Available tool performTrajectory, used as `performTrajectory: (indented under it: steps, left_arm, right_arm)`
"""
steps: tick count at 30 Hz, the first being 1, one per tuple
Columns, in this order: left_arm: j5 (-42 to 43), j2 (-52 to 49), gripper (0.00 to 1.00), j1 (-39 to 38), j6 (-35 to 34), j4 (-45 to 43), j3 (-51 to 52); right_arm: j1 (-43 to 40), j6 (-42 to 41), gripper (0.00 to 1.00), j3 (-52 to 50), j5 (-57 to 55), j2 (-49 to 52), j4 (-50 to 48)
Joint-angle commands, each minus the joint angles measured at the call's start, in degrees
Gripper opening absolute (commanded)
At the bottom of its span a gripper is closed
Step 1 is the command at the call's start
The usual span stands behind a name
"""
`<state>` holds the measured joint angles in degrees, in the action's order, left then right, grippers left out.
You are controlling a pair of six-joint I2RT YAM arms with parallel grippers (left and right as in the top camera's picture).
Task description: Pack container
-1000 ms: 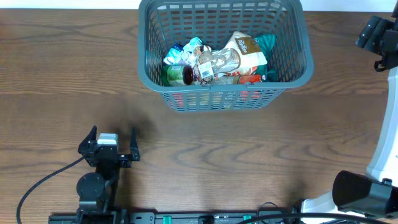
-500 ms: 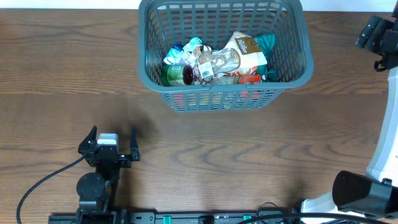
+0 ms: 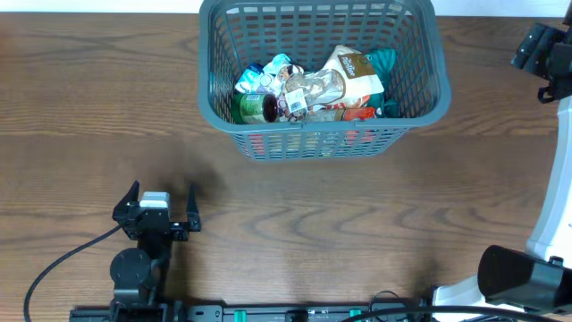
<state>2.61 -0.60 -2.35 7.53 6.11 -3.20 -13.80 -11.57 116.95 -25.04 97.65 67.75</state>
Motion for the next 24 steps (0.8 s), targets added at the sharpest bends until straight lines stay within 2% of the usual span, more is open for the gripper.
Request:
performTrajectory:
  steps: [1,24]
  left_arm:
    - [-0.1,0.4,0.99,0.0,0.4,0.4,1.6]
    - [-0.1,0.4,0.99,0.0,0.4,0.4,1.6]
  right_arm:
    - [-0.5,-0.3,0.99,0.9,-0.3,-1.0,0.0]
    - [-0.5,1.1,0.99,0.9,3.1,-1.0,0.8]
